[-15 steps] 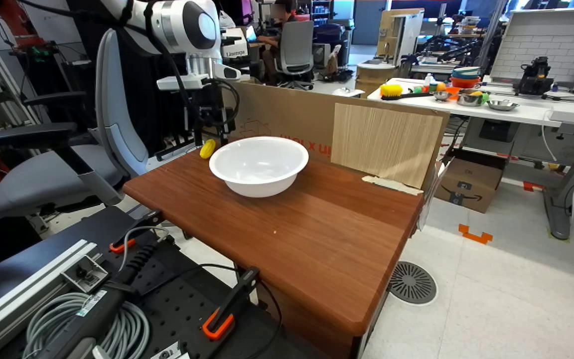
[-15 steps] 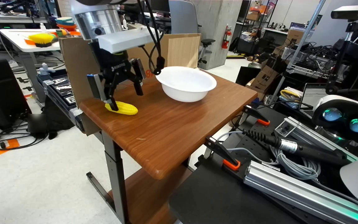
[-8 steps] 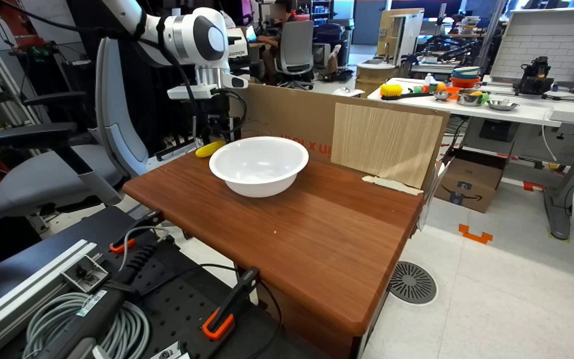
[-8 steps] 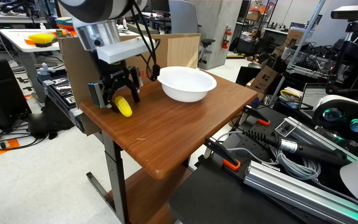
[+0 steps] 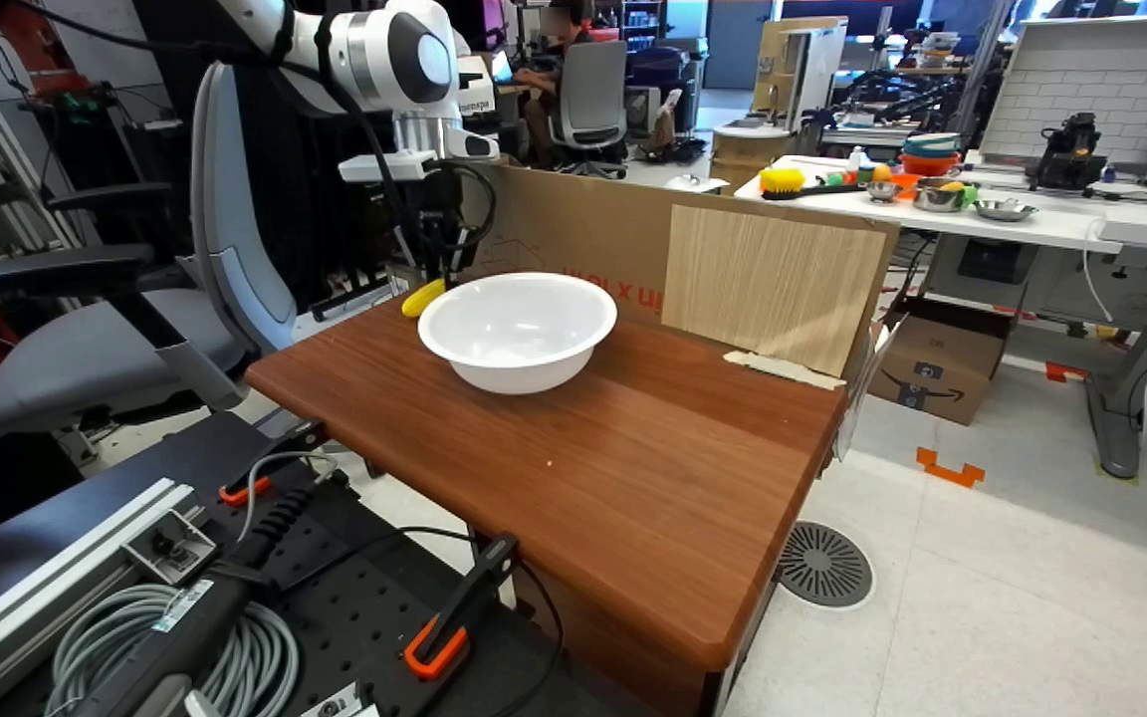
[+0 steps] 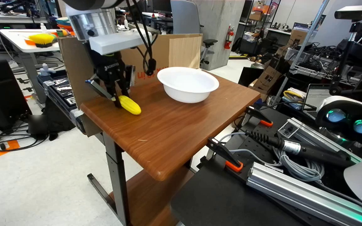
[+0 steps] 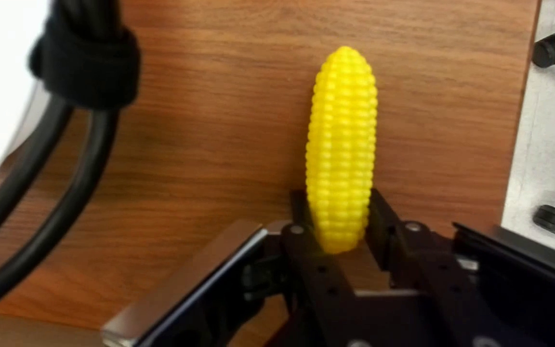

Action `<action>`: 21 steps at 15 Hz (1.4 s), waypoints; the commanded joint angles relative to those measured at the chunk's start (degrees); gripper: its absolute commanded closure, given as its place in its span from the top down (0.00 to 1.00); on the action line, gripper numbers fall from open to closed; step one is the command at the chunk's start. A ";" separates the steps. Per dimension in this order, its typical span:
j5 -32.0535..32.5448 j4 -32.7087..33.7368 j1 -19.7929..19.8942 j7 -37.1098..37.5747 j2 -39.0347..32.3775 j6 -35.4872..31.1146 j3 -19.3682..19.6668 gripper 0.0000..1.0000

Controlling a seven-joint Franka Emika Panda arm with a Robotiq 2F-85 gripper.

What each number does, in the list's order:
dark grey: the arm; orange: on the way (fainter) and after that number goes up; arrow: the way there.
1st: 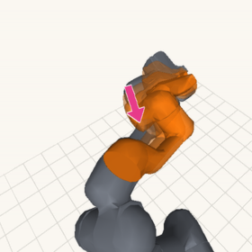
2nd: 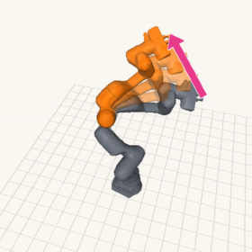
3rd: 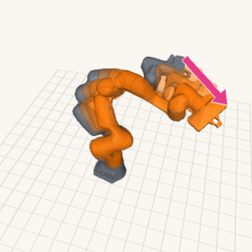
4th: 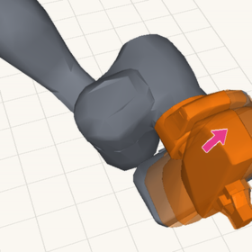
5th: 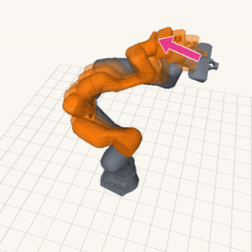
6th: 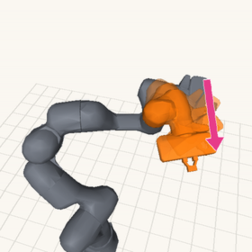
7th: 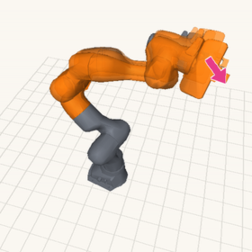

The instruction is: Pick up the plush corn and put it in the bowl

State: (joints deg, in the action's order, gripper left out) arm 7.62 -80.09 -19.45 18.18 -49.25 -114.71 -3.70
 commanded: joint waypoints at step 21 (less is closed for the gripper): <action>-6.91 -29.70 12.74 4.44 31.05 -3.17 4.37 0.08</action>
State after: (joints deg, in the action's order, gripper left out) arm 1.94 -102.09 -8.81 22.22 -20.97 -115.02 -0.18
